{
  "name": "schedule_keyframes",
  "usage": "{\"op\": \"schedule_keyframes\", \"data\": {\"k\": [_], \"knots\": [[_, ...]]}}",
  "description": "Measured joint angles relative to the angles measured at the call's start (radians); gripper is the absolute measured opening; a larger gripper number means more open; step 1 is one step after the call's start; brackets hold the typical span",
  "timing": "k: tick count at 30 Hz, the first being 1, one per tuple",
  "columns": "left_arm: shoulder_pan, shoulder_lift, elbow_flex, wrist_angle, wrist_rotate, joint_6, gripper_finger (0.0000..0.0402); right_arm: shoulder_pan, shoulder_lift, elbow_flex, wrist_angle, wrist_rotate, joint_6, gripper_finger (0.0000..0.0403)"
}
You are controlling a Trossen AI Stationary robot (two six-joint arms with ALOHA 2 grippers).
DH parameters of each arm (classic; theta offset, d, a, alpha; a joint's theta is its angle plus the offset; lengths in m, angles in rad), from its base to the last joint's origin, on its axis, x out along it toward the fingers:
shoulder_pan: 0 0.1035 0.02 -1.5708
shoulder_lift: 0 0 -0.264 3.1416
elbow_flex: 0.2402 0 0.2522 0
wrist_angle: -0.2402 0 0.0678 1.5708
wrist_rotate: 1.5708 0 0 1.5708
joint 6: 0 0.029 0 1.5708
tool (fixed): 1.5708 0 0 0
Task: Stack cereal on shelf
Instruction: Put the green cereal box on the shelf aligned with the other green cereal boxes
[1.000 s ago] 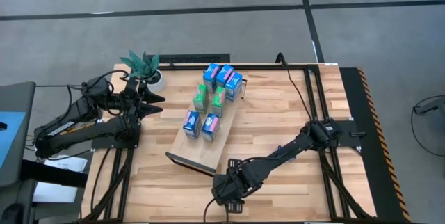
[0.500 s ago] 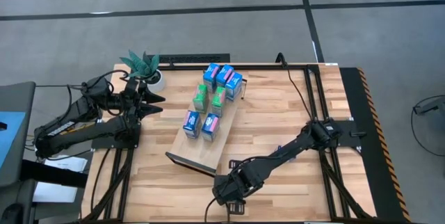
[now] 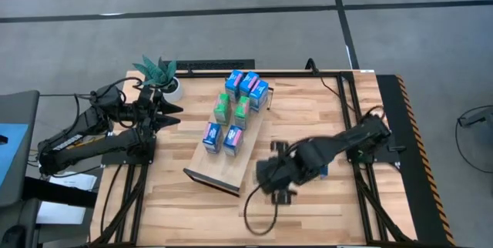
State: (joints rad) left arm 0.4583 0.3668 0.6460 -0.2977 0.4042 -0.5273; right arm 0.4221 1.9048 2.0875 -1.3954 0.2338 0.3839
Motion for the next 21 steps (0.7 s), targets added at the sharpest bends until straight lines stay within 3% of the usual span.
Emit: {"op": "schedule_keyframes", "data": {"k": [3,8,14,18,21], "knots": [[0.0,0.0,0.0,0.0,0.0,-0.005,0.0286,-0.048,-0.055,-0.001,-0.03,0.06,-0.124,0.0126],[0.0,0.0,0.0,-0.001,-0.022,-0.005,0.0286,-0.139,-0.122,-0.001,-0.044,0.069,-0.421,0.0125],[0.0,0.0,0.0,-0.003,-0.079,-0.015,0.0286,-0.247,-0.126,-0.001,-0.054,0.131,-0.774,0.0125],[0.0,0.0,0.0,-0.004,-0.104,-0.019,0.0286,-0.304,-0.108,-0.003,-0.056,0.123,-0.912,0.0125],[0.0,0.0,0.0,-0.004,-0.131,-0.034,0.0286,-0.33,-0.096,-0.001,-0.039,0.043,-0.981,0.0125]]}}
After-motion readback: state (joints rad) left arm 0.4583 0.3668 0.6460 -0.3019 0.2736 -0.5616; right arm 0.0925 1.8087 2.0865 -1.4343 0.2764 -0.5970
